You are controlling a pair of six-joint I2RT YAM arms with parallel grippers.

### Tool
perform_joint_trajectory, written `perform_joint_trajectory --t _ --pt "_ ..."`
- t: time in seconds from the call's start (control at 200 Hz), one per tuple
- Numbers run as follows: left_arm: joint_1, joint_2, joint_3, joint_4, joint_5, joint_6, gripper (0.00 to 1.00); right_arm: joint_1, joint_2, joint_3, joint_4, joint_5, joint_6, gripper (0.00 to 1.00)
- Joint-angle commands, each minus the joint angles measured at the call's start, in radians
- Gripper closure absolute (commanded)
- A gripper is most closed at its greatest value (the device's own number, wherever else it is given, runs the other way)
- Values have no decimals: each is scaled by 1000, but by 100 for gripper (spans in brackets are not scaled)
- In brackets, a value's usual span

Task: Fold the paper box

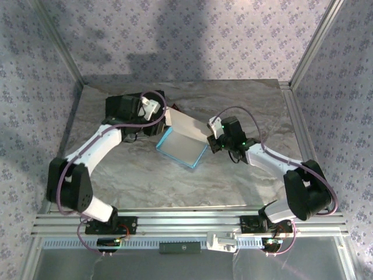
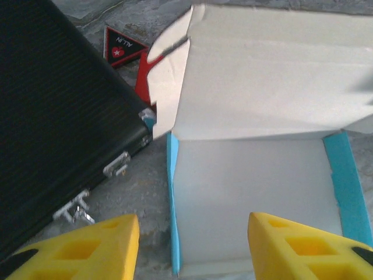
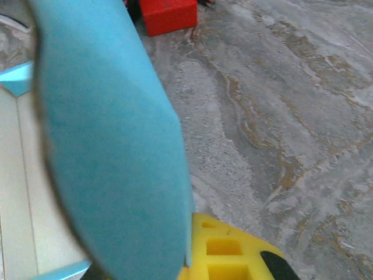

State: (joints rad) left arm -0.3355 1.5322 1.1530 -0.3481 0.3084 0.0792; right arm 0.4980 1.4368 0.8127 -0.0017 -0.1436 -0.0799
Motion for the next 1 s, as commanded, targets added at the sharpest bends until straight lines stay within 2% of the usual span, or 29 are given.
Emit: perform_joint_trajectory --t 0.0,0.53,0.6,0.775,0.894,0.994 --pt "5 90 96 -13 46 60 49 -8 33 38 -79 -94 -48 100" --pt "51 337 276 27 159 138 47 -38 88 50 -78 -134 -51 100" --pt "59 355 281 45 226 133 49 -40 88 52 -80 -127 -52 100" --pt "56 345 272 33 236 127 69 -44 99 72 -81 -92 -48 100" --pt "48 301 206 89 200 111 78 -41 100 82 -78 -83 -31 100" --pt "26 295 213 70 168 115 86 -37 96 83 -77 -70 -17 100"
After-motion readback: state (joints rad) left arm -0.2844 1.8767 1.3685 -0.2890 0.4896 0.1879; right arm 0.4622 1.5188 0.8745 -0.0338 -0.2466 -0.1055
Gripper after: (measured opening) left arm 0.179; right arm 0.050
